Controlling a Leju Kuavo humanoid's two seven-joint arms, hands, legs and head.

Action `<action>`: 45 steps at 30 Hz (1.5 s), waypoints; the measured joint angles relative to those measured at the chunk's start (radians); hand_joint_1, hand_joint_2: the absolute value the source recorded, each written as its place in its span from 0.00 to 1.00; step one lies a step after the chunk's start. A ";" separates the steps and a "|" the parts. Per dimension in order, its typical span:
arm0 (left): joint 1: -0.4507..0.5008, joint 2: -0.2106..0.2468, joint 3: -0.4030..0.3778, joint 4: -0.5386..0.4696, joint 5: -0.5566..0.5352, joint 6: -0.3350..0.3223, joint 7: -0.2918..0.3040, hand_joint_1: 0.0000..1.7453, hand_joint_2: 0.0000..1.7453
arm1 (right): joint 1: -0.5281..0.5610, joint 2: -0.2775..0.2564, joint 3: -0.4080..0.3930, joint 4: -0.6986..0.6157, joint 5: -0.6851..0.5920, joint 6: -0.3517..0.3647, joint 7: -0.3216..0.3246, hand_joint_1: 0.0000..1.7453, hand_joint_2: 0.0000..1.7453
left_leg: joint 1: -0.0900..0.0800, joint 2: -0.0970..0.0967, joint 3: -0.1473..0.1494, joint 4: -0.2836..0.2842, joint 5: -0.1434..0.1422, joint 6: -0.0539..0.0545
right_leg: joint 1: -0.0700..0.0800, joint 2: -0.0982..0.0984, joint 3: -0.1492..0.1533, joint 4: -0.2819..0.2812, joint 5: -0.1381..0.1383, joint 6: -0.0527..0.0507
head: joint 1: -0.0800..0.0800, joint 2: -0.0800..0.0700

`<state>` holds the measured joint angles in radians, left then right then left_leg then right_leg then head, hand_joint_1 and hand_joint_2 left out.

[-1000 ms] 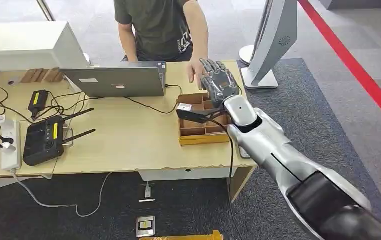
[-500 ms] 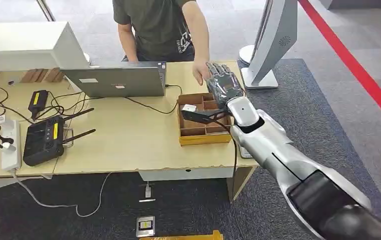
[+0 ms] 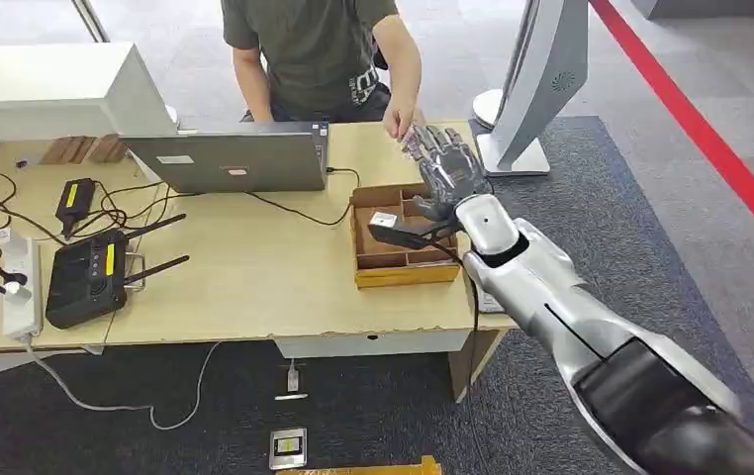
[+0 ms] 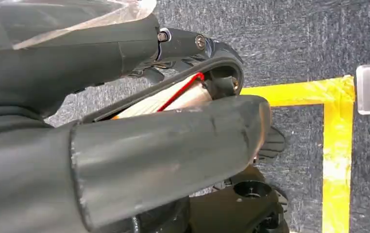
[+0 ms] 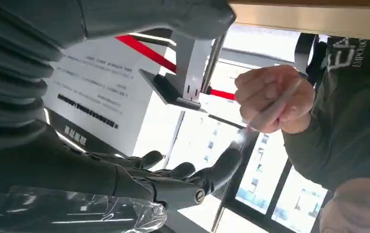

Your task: Pass the card to the sensor for recognition and then transmit it.

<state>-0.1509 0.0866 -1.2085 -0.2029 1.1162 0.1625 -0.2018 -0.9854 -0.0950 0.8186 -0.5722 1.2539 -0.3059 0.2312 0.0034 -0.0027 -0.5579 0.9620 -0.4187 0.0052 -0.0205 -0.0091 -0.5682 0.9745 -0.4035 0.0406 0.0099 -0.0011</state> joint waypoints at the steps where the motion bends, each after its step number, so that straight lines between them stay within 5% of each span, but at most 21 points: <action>1: 0.001 0.000 0.000 0.000 0.003 0.001 -0.002 0.00 0.00 | 0.000 0.000 -0.001 0.000 0.000 -0.002 -0.001 0.00 0.00 | 0.000 0.000 0.000 0.000 0.000 0.000 | 0.000 0.000 0.000 0.000 0.000 0.000 | 0.000 0.000; 8: 0.007 0.000 0.000 0.000 0.010 0.002 -0.013 0.00 0.00 | 0.002 -0.009 -0.014 -0.009 -0.019 -0.024 -0.018 0.00 0.00 | 0.000 0.000 0.000 0.000 0.000 0.000 | 0.000 0.000 0.000 0.000 0.000 0.000 | 0.000 0.000; 13: 0.016 0.000 0.000 0.000 0.031 0.003 -0.020 0.00 0.00 | 0.047 -0.040 -0.059 -0.091 -0.138 -0.148 -0.071 0.00 0.00 | 0.000 0.000 0.001 0.000 0.000 0.000 | 0.000 0.000 0.000 0.000 0.000 0.000 | 0.000 0.000; 19: 0.030 0.003 0.000 0.000 0.063 0.012 -0.011 0.00 0.00 | 0.224 -0.120 -0.135 -0.301 -0.479 -0.116 -0.067 0.00 0.00 | 0.000 0.000 0.002 0.000 -0.001 0.001 | 0.000 0.000 0.002 -0.002 -0.001 0.000 | 0.000 0.000; 24: 0.035 0.009 0.002 0.000 0.076 0.013 -0.019 0.00 0.00 | 0.375 -0.216 -0.180 -0.496 -0.617 -0.098 -0.028 0.00 0.00 | 0.000 0.000 0.002 0.000 -0.003 0.001 | 0.000 0.000 0.002 -0.003 -0.001 0.000 | 0.000 0.000; 25: 0.035 0.010 0.002 0.000 0.078 0.013 -0.023 0.00 0.00 | 0.399 -0.235 -0.187 -0.535 -0.617 -0.098 -0.022 0.00 1.00 | 0.000 0.000 0.002 0.000 -0.003 0.001 | 0.000 0.000 0.002 -0.003 -0.001 0.000 | 0.000 0.000; 34: 0.034 0.010 0.018 0.000 0.114 0.026 -0.040 0.00 0.00 | 0.510 -0.293 -0.193 -0.739 -0.536 -0.103 0.005 0.00 1.00 | 0.000 0.000 0.001 0.000 -0.003 0.000 | 0.002 0.000 0.002 -0.002 -0.001 0.000 | 0.000 0.000; 45: 0.033 0.009 0.039 0.000 0.131 0.047 -0.014 0.00 0.00 | 0.579 -0.250 -0.169 -0.759 -0.307 -0.211 0.069 0.00 1.00 | 0.000 0.000 0.001 0.000 -0.003 0.000 | 0.002 0.000 0.002 -0.002 -0.001 0.000 | 0.000 0.000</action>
<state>-0.1179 0.0957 -1.1700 -0.2029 1.2470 0.2098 -0.2155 -0.4062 -0.3445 0.6492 -1.3310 0.9472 -0.5165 0.3006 0.0035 -0.0027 -0.5566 0.9618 -0.4217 0.0051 -0.0189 -0.0087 -0.5660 0.9721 -0.4045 0.0406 0.0099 -0.0011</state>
